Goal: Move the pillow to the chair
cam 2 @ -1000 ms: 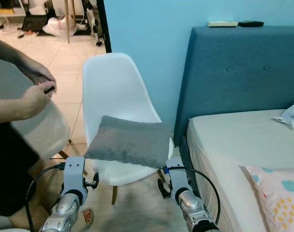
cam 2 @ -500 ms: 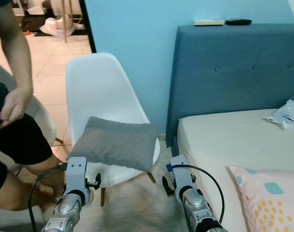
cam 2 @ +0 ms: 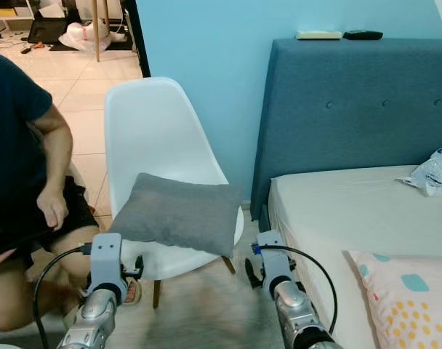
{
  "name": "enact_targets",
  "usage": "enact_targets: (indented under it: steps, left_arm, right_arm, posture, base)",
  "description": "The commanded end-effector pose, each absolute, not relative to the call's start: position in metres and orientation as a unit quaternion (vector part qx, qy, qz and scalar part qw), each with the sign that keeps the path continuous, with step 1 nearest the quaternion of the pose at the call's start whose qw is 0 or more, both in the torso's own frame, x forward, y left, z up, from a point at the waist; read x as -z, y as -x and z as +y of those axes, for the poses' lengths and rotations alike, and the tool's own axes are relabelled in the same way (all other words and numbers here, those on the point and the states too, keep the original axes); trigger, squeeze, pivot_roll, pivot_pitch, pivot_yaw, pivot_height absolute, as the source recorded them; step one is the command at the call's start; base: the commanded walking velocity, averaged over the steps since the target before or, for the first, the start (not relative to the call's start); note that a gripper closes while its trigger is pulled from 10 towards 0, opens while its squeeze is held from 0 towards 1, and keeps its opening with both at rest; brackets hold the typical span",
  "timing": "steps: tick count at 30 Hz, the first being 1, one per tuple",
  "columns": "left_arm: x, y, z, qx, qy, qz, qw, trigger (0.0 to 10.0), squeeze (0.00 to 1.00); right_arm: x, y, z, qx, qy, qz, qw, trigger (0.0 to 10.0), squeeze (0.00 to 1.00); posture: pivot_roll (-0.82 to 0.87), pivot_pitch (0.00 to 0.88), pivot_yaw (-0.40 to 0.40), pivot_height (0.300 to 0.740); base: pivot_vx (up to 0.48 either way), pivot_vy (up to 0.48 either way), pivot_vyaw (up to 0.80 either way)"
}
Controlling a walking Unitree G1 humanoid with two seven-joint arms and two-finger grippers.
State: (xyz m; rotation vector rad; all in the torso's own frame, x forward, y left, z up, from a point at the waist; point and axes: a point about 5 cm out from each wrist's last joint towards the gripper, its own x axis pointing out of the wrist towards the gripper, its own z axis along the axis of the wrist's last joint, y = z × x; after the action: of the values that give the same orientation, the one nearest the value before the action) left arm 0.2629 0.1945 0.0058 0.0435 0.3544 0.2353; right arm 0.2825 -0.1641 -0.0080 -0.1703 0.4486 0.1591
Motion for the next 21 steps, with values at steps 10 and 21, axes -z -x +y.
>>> enact_targets:
  steps: [10,21]
  left_arm:
    - [-0.0079,-0.2650,0.1978,-0.124,-0.026,0.170,0.977,10.0,0.00]
    - [-0.0060,-0.2644,0.1981,-0.121,-0.030,0.177,0.976,10.0,0.00]
  right_arm:
    - [0.0061,-0.2848,-0.1677,-0.068,0.052,0.223,0.971,10.0,0.00]
    - [0.0087,-0.2823,-0.1696,-0.057,0.047,0.230,0.970,10.0,0.00]
  posture:
    - [0.05,0.041,-0.017,0.740]
    - [0.05,0.047,-0.013,0.740]
  base:
    - [0.000,0.000,-0.38]
    - [0.000,0.000,-0.80]
